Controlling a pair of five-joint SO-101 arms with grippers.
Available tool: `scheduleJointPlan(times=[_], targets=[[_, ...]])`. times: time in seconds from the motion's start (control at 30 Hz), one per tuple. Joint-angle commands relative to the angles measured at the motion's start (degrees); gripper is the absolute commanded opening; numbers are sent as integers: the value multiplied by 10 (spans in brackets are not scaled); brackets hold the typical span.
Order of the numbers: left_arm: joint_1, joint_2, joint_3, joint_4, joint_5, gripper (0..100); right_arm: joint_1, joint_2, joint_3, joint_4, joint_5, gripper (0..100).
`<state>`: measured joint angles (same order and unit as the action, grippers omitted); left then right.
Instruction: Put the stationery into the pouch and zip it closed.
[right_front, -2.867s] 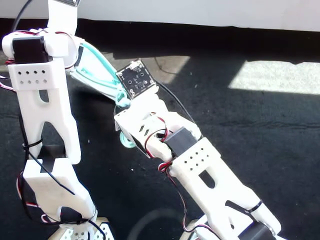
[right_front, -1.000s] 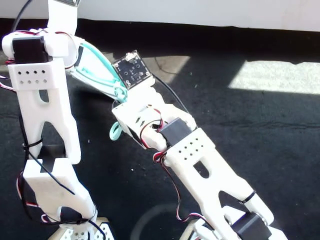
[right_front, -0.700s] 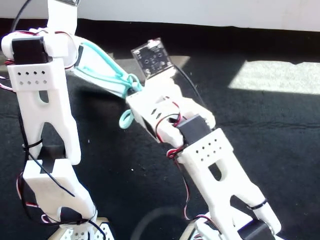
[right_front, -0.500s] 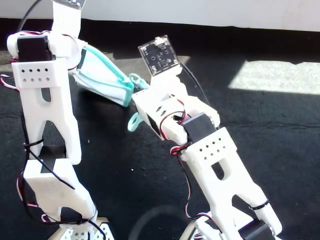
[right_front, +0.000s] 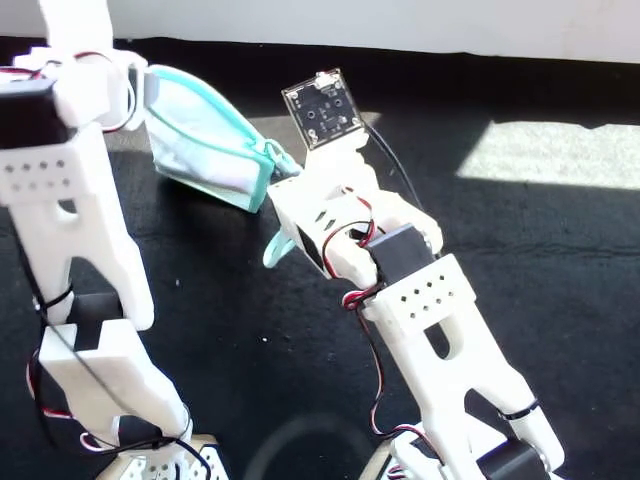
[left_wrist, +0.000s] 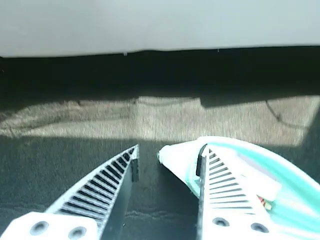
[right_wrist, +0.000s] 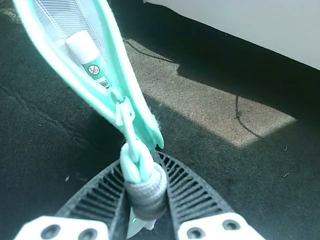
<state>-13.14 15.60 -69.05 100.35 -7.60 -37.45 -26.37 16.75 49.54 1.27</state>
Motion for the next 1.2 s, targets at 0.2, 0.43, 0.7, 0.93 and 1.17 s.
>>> scheduleJointPlan(times=[0.2,0.43,0.7,0.93,1.17], targets=[[-51,-38,-131,7,76,206,25,-30,-35,-1,14,6],[-127,-38,3,7,76,146,25,-34,-59,5,108,6],[-159,-38,172,7,75,5,12,-20,-229,51,108,6],[-156,-38,293,7,76,8,30,94,-313,53,109,6],[-155,-38,380,7,76,8,56,181,-399,54,117,6]])
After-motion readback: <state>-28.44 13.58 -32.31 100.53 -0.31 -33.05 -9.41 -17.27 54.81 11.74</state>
